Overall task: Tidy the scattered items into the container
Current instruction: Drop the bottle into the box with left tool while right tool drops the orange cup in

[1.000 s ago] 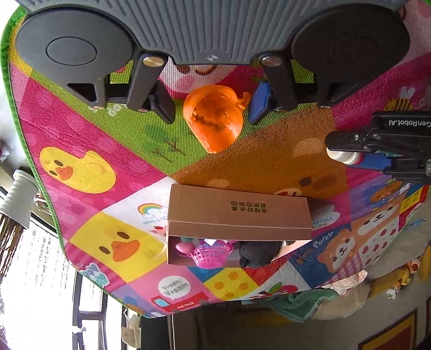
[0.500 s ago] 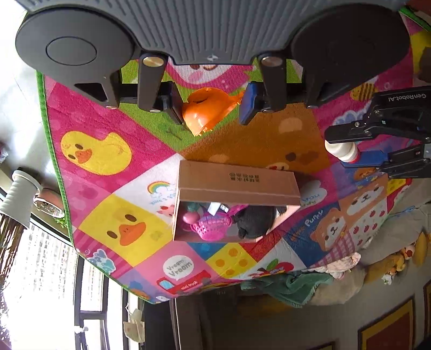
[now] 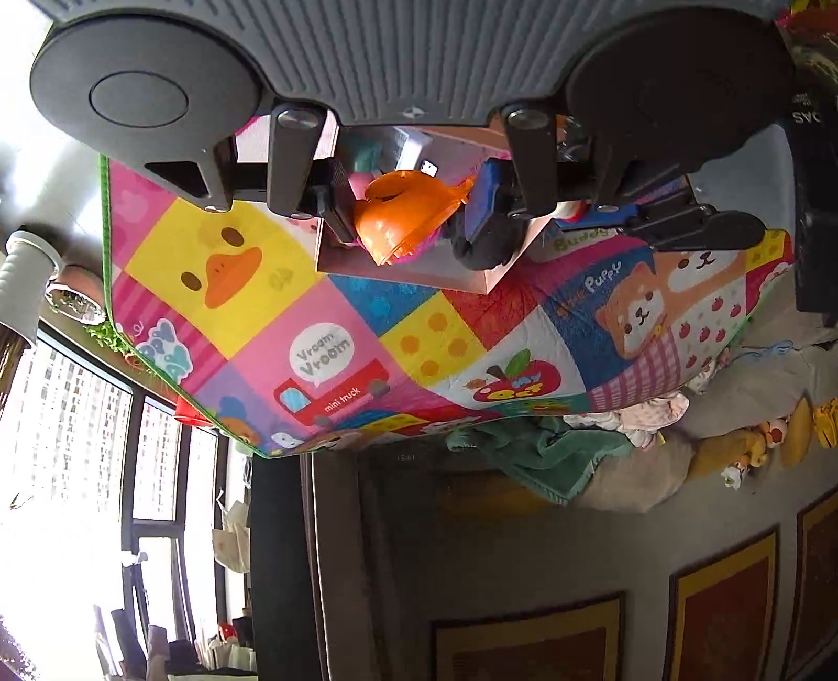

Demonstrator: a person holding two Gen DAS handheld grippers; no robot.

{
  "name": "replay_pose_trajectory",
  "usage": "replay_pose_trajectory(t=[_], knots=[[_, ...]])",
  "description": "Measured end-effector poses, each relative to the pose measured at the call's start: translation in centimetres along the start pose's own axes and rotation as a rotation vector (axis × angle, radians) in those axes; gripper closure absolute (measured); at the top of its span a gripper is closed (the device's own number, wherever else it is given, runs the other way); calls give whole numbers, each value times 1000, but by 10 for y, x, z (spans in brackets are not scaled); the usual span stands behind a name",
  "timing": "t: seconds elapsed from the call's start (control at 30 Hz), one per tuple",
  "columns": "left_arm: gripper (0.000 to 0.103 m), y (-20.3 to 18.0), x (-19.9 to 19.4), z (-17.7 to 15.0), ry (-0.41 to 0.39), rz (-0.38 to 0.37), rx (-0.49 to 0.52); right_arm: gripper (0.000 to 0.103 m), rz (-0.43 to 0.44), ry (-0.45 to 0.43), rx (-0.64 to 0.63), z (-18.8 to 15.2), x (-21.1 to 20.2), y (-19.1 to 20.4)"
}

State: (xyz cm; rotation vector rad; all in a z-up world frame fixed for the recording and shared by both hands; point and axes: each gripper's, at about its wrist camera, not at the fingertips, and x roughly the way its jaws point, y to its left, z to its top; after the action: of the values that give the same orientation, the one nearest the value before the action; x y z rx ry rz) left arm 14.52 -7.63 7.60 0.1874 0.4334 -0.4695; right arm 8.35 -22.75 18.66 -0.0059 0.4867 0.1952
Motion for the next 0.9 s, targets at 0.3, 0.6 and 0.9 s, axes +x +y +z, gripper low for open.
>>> replay_pose_trajectory(t=[0.3,0.6,0.9], knots=[[31,28,27,-16,32,9,-70,54,61,129,136,9,87,-18],[10,50,7,-31,79,62,-126,51,46,174,179,-12,109,-22],[6,47,-9,-36,78,55,-135,51,140,249,141,-39,104,-1]])
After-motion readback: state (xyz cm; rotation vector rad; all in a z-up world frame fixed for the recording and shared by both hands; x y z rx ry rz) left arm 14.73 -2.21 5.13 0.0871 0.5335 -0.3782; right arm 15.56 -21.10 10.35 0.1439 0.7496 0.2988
